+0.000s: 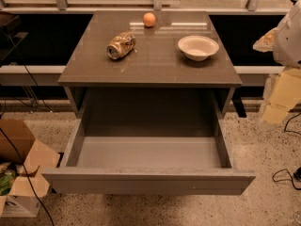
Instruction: Close top drawer
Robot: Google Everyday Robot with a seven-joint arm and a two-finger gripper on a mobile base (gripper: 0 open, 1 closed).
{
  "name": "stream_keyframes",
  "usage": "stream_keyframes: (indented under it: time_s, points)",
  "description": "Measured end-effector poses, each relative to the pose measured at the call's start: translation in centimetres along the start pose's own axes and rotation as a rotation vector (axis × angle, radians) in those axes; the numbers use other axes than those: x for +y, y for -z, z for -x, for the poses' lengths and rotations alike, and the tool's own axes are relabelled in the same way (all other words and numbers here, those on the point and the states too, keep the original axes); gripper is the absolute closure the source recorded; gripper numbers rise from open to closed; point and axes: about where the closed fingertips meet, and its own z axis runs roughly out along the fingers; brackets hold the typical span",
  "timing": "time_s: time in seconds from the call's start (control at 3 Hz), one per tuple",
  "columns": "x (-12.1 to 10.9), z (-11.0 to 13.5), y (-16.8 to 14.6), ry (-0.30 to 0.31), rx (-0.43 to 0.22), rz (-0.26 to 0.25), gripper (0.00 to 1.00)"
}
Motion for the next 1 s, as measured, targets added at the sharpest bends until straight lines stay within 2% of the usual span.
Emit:
stream_keyframes:
  time_s: [0.33, 0.67, 1.0]
  points:
    - [0.0, 0.0, 0.0, 0.0, 0.0, 0.0, 0.0]
    - [-0.1, 0.1, 0.2, 0.001, -0.003, -0.009, 0.14]
    - [2.0, 0.1, -2.2, -0.01, -0.031, 0.034, 0.44]
